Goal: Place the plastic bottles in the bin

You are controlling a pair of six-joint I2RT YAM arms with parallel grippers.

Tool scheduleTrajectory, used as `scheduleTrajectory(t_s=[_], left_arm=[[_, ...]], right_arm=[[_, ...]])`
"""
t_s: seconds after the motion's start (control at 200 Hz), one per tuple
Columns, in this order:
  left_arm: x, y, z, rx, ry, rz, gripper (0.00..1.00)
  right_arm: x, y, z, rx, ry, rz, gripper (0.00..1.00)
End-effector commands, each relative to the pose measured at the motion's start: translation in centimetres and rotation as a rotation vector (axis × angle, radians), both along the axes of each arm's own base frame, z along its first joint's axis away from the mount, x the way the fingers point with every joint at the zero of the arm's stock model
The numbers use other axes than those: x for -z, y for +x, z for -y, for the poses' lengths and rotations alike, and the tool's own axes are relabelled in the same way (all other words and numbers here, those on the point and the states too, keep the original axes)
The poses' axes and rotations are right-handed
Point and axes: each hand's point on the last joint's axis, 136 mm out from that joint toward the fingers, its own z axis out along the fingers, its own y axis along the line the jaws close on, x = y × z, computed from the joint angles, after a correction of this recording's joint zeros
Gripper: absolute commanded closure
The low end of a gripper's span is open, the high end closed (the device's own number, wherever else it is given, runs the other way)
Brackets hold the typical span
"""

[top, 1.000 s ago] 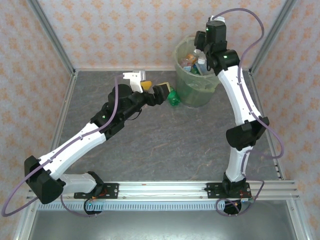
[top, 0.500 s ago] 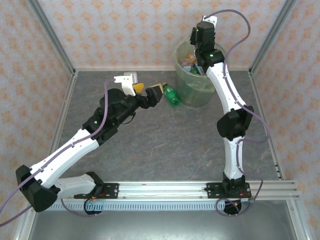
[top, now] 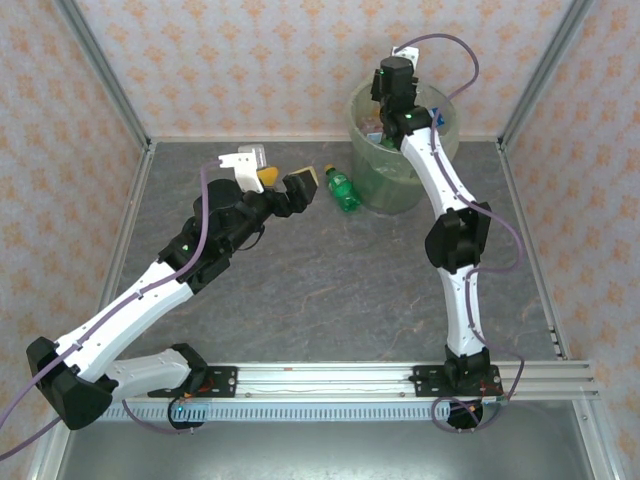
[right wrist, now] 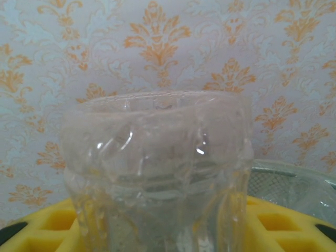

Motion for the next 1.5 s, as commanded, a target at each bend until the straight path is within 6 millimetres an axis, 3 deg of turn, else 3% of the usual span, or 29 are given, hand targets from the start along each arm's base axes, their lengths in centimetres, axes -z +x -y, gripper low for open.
scheduleTrajectory(t_s=[0.0, 0.35, 0.741, 0.901, 1.116, 1.311, 1.497], left_arm=[[-0.1, -0.1, -0.8, -0.021, -0.015, 0.004, 0.01], [0.2, -0.1, -0.5, -0.004, -0.032, 0.003, 0.01], [-0.1, -0.3, -0.7, -0.001, -0.045, 0.01, 0.01], [0.0, -0.3, -0.7, -0.001, -0.046, 0.009, 0.01], [-0.4, -0.4, -0.8, -0.004, -0.032, 0.001, 0.01], [-0.4, -0.5, -1.1, -0.011, 0.002, -0.024, 0.01], [-1.2, -0.4, -1.4, -0.024, 0.011, -0.03, 0.01]], right_arm=[[-1.2, -1.1, 0.1, -0.007, -0.018, -0.013, 0.48], [-1.7, -3.4, 0.1, -0.037, 0.021, -0.081, 0.48], [-5.5, -5.0, 0.7, -0.022, -0.046, -0.014, 0.47], [-5.0, -4.0, 0.9, -0.016, -0.141, 0.016, 0.46], [-4.9, -2.6, -0.7, -0.073, -0.283, 0.067, 0.46], [-3.0, -1.3, -2.5, -0.123, -0.442, 0.068, 0.46], [-0.3, -0.4, -2.6, -0.151, -0.537, 0.022, 0.45]])
